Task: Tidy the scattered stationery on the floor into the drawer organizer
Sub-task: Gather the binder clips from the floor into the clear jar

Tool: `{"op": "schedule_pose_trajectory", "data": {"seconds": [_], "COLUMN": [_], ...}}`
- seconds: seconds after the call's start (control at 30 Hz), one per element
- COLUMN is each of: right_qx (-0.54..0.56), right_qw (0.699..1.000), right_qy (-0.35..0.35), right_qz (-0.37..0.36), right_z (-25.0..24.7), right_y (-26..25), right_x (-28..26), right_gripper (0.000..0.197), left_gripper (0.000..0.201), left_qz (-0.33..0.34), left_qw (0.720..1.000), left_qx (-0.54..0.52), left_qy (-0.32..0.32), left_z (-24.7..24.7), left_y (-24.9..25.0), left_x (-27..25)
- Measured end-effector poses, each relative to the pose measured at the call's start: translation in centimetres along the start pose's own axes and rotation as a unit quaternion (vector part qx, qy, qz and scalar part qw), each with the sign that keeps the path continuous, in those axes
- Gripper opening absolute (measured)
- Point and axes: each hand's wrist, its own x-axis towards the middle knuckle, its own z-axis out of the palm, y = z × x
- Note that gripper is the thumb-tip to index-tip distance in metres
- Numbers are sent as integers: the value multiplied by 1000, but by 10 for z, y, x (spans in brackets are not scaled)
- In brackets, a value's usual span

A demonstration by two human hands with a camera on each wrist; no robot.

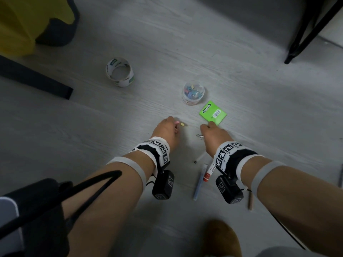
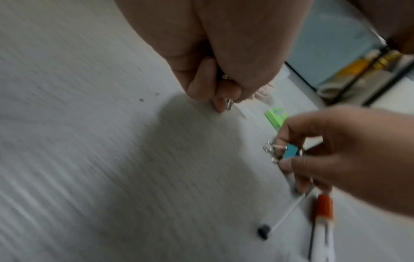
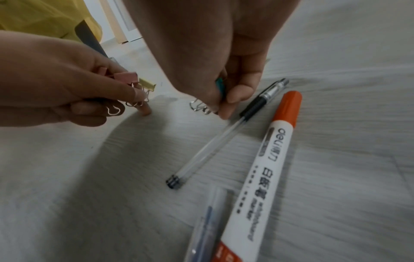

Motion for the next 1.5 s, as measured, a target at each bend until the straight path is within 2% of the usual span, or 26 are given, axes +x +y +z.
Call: {"op": "schedule_pose_trajectory", "data": {"seconds": [0.07, 0.17, 0.37, 0.47, 0.53, 0.63, 0.73, 0.93, 1.03, 1.1, 1.17, 1.27, 1.33, 1.43, 1.5], "right_qx": [7, 6, 134, 129, 112, 75, 48, 19, 62, 122, 216, 334, 357, 284, 240], "right_qw": [1000, 1000, 988, 988, 991, 995, 997, 999, 997, 990, 968, 920, 907, 928, 934], "right_qy": [-6, -5, 68, 83, 78, 56, 56, 24, 28, 70, 123, 194, 192, 152, 158], "right_qz": [7, -6, 17, 3, -14, -20, -31, -26, -33, -23, -27, -65, -119, -187, -214], "right_z": [-1, 0, 13, 26, 31, 35, 34, 25, 19, 16, 9, -11, -26, -34, -36], "right_y": [-2, -3, 12, 21, 24, 25, 23, 15, 7, -1, -11, -34, -54, -73, -76], "right_x": [1, 4, 3, -4, -7, -7, -6, -3, -2, 0, 2, -1, -4, -6, -6], "right_gripper": [33, 29, 34, 21, 15, 27, 29, 37, 30, 23, 11, 5, 6, 8, 11], "left_gripper": [22, 17, 20, 24, 19, 10, 8, 32, 28, 27, 27, 28, 26, 25, 27], "left_qz": [-15, -33, -63, -55, -65, -86, -103, -172, -192, -211, -229, -250, -251, -230, -225], "left_qw": [999, 995, 962, 947, 931, 902, 875, 814, 795, 783, 778, 754, 733, 710, 697], "left_qx": [-25, -91, -265, -314, -353, -413, -461, -537, -556, -567, -568, -592, -617, -651, -669], "left_qy": [30, 35, 7, -39, -70, -94, -107, -141, -147, -144, -139, -137, -139, -138, -127], "left_z": [-3, -6, -2, -2, -1, 2, 6, 4, 5, 5, 3, -1, -5, -13, -18], "left_y": [-4, -10, -18, -17, -15, -13, -12, -4, -5, -6, -8, -10, -9, -10, -12], "left_x": [1, 2, -2, -6, -7, -8, -9, -9, -10, -10, -10, -12, -13, -12, -12]}}
